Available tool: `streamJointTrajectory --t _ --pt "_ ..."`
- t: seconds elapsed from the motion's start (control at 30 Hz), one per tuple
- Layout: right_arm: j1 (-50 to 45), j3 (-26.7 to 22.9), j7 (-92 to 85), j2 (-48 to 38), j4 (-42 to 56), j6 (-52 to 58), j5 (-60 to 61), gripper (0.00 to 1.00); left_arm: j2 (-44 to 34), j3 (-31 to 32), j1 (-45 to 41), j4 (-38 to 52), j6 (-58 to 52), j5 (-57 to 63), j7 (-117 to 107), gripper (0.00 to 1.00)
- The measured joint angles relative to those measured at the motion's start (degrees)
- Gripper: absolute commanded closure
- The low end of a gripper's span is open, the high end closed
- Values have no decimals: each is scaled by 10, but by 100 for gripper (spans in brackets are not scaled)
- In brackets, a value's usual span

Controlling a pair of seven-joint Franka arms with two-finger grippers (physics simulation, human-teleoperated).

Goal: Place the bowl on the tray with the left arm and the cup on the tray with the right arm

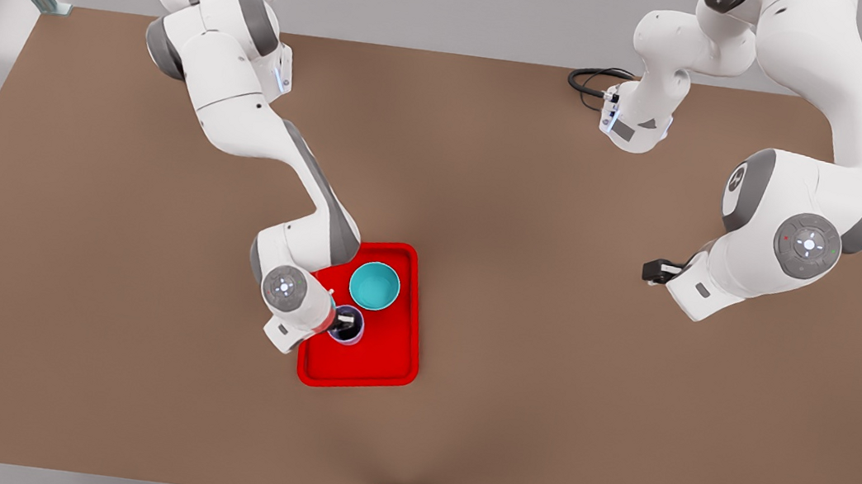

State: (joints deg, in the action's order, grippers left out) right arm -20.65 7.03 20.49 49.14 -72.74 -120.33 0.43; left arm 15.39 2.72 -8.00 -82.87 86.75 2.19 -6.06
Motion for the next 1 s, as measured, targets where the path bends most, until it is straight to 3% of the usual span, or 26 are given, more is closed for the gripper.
streamJointTrajectory --t 0.03,0.07,0.1,0.13,0.27,0.33,0.37,0.7,0.73,1.0 --pt "0 0 -3 0 0 0 -1 79 0 0 0 1 0 0 0 0" --pt "0 0 -4 0 0 0 -1 70 0 0 0 1 -1 0 0 0" --pt "1 0 -4 0 0 1 -4 46 0 0 0 0 -1 0 0 0" --pt "1 0 -5 0 0 1 -4 36 0 0 0 0 -1 0 0 0" --pt "1 0 -7 1 0 1 -4 28 0 0 1 1 -2 0 0 0" --pt "2 0 -7 0 0 1 -4 19 0 0 0 0 -3 0 0 0" --pt "1 0 -5 0 0 1 -4 10 0 0 0 0 -3 0 0 0" --pt "1 0 -4 0 0 1 -4 8 -1 0 0 0 -6 0 -1 0" --pt "1 0 -3 0 0 1 -4 0 -1 0 0 0 -6 0 -1 0" --pt "3 0 -7 -5 0 1 -6 0 -1 0 0 0 -6 0 -1 0"
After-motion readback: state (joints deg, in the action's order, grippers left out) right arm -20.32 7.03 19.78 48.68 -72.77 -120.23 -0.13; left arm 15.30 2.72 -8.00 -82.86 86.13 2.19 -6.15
